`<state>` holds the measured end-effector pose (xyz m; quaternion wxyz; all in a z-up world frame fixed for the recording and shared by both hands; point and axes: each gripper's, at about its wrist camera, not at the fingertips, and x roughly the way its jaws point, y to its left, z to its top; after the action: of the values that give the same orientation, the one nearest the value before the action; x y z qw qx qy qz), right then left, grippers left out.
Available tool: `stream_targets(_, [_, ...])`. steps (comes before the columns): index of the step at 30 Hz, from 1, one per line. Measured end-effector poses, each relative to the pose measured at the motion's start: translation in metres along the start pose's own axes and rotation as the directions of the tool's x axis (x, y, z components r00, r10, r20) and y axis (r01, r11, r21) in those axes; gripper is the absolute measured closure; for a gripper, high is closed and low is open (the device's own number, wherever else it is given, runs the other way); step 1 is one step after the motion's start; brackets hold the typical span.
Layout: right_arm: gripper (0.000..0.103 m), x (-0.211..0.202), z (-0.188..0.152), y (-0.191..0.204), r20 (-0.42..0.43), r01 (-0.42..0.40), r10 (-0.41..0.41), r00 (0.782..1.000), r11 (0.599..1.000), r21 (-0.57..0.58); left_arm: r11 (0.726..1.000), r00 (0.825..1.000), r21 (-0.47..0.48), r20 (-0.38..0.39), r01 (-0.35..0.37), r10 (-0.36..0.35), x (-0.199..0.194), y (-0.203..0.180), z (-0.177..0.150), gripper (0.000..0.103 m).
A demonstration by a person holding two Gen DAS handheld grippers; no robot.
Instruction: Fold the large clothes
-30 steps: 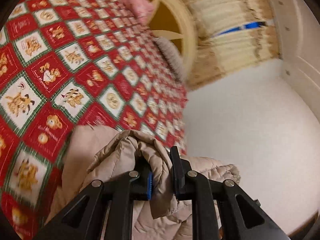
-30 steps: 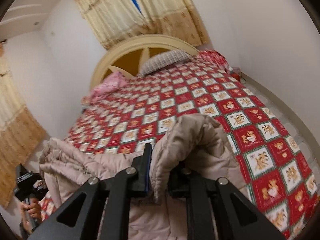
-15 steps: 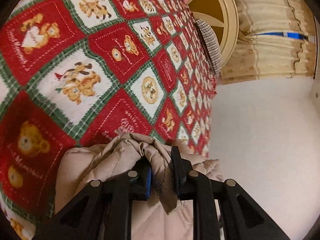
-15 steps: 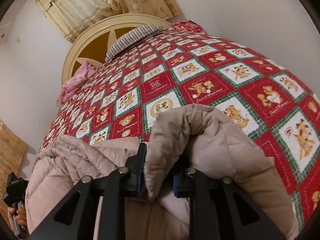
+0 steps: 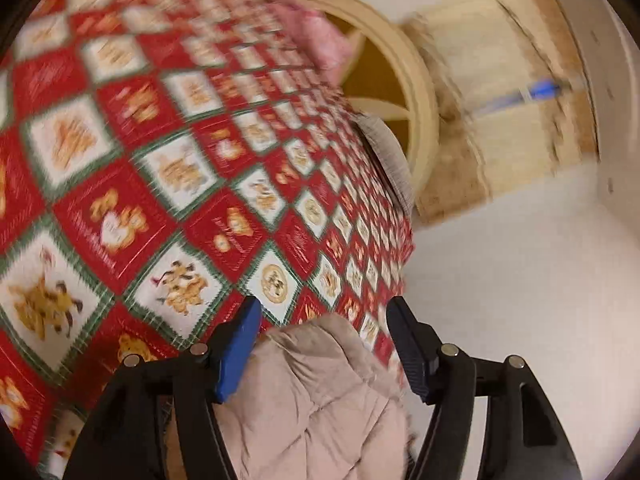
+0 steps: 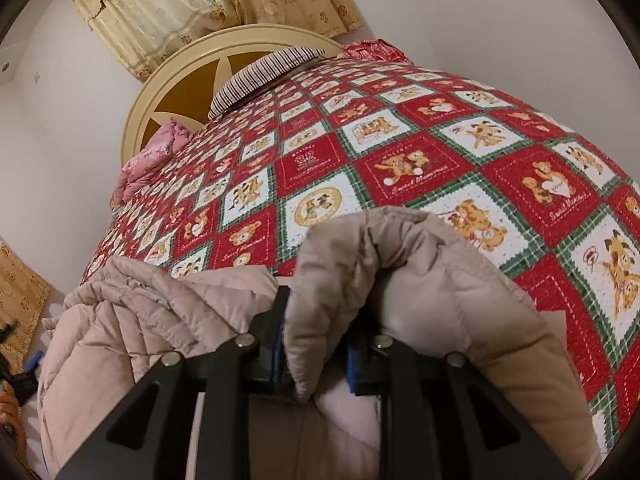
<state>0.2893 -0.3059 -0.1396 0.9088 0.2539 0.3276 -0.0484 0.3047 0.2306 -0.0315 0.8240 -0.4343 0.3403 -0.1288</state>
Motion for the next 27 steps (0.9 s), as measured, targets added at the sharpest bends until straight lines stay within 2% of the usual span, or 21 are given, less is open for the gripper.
stream_targets(2, [0.079, 0.002, -0.001, 0.002, -0.001, 0.017, -0.017, 1.0, 1.0, -0.013, 0.988, 0.999, 0.154, -0.036, -0.014, 0.02, 0.011, -0.028, -0.016, 0.038])
stream_targets(4, [0.079, 0.004, -0.001, 0.004, -0.005, 0.031, -0.031, 1.0, 0.999, -0.023, 0.954, 0.997, 0.301, -0.077, 0.008, 0.016, 0.028, -0.058, -0.043, 0.037])
stream_targets(7, [0.079, 0.005, -0.002, 0.006, -0.006, 0.043, -0.043, 0.999, 0.999, -0.033, 0.916, 0.985, 0.394, -0.174, 0.07, 0.0, 0.064, -0.087, -0.079, 0.037])
stream_targets(9, [0.079, 0.004, -0.003, 0.006, -0.004, 0.045, -0.045, 0.999, 0.998, -0.033, 0.89, 0.977, 0.452, -0.207, 0.057, 0.043, 0.087, -0.101, -0.094, 0.037])
stream_targets(10, [0.079, 0.004, -0.003, 0.006, -0.004, 0.045, -0.045, 0.999, 0.998, -0.033, 0.867, 0.976, 0.498, -0.196, 0.019, 0.091, 0.098, -0.106, -0.102, 0.037])
stream_targets(11, [0.079, 0.004, -0.003, 0.006, -0.004, 0.045, -0.045, 0.999, 0.998, -0.034, 0.83, 0.975, 0.556, -0.153, -0.05, 0.161, 0.111, -0.11, -0.108, 0.037])
stream_targets(13, [0.079, 0.005, -0.002, 0.006, -0.005, 0.047, -0.047, 0.999, 0.998, -0.035, 0.75, 0.956, 0.632, -0.05, -0.195, 0.29, 0.129, -0.107, -0.115, 0.037])
stream_targets(15, [0.079, 0.004, -0.002, 0.005, -0.005, 0.044, -0.044, 0.999, 0.998, -0.034, 0.711, 0.94, 0.658, -0.011, -0.249, 0.34, 0.139, -0.096, -0.119, 0.037])
stream_targets(18, [0.078, 0.004, -0.003, 0.006, -0.006, 0.041, -0.041, 0.999, 0.999, -0.034, 0.681, 0.931, 0.675, 0.028, -0.285, 0.363, 0.152, -0.071, -0.128, 0.037])
stream_targets(19, [0.078, 0.004, -0.003, 0.006, -0.007, 0.04, -0.04, 0.999, 0.999, -0.035, 0.659, 0.93, 0.691, 0.057, -0.299, 0.362, 0.151, -0.069, -0.134, 0.036])
stream_targets(21, [0.078, 0.005, -0.003, 0.006, -0.009, 0.041, -0.042, 0.999, 0.998, -0.038, 0.635, 0.927, 0.704, 0.088, -0.317, 0.365, 0.158, -0.07, -0.141, 0.036])
stream_targets(24, [0.077, 0.005, -0.002, 0.005, -0.011, 0.038, -0.039, 0.999, 0.999, -0.032, 0.648, 0.925, 0.694, 0.073, -0.315, 0.372, 0.163, -0.065, -0.139, 0.035])
stream_targets(27, [0.075, 0.005, 0.001, 0.002, -0.027, 0.018, -0.018, 0.999, 1.0, -0.004, 0.634, 0.916, 0.7, 0.073, -0.329, 0.395, 0.172, -0.063, -0.14, 0.035])
